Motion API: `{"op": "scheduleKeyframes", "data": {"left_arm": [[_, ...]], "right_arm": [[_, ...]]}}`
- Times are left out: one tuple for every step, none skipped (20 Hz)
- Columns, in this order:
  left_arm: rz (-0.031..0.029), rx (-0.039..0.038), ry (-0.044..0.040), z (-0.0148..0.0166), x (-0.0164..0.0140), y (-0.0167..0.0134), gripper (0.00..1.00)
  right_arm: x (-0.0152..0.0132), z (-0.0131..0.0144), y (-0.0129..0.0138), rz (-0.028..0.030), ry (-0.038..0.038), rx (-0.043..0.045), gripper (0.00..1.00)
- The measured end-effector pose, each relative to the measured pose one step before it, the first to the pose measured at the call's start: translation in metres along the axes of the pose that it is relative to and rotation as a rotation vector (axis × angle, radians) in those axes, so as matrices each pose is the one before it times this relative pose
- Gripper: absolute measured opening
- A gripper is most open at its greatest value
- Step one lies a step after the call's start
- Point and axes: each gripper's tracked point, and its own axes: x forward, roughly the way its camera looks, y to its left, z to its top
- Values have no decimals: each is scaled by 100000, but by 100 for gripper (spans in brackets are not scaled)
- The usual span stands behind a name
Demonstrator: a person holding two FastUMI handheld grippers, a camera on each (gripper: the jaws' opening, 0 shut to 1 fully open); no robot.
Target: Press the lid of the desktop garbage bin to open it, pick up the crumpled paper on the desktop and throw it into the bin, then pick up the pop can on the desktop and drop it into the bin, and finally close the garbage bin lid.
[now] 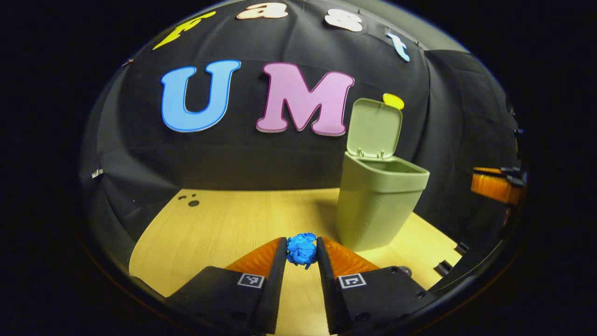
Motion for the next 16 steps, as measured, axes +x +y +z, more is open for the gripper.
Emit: {"op": "scheduleKeyframes", "data": {"left_arm": [[-1133, 19, -2290, 1439, 302, -601, 43], [-1524, 12, -2265, 1492, 425, -610, 39], [-1370, 27, -1845, 1185, 446, -657, 43], [-1438, 45, -1381, 979, 523, -536, 43], [-1241, 322, -1337, 924, 690, -580, 43], [-1263, 808, -1006, 893, 671, -627, 43], [-1185, 919, -617, 714, 876, -615, 43], [-1353, 906, -996, 745, 654, -669, 43], [-1679, 858, -786, 524, 735, -756, 43], [-1804, 921, -752, 680, 806, -783, 43], [-1602, 1120, -901, 571, 720, -798, 43], [-1826, 1065, -932, 669, 723, -740, 43], [-1823, 834, -743, 464, 829, -817, 43], [-1834, 560, -511, 456, 867, -790, 43], [-1785, 494, -699, 372, 707, -702, 43], [-1708, 472, -390, 379, 775, -637, 43]], "right_arm": [[63, -79, -75, -420, -239, 764, 78], [37, -40, 74, 276, -80, 966, 81], [13, -32, 152, 334, -33, 835, 82], [-9, -101, 10, -30, 7, 207, 83], [-38, -89, 20, 85, -40, -310, 84], [-98, -28, -141, -201, -88, -518, 86], [-60, -130, -308, -590, -47, -339, 87], [-136, 0, -149, -590, -230, 410, 89], [-97, -59, 90, 324, 94, 760, 90], [-60, -220, -21, -80, 325, 96, 91], [-117, -128, -227, -485, 141, -471, 91], [-59, -3, -179, -272, -15, -331, 92], [-189, -66, -206, -181, -37, -71, 92], [-59, 124, -276, -285, -180, -147, 92], [-59, -61, -304, -455, -60, -408, 92], [-10, 9, -362, -502, 57, -456, 92]]}}
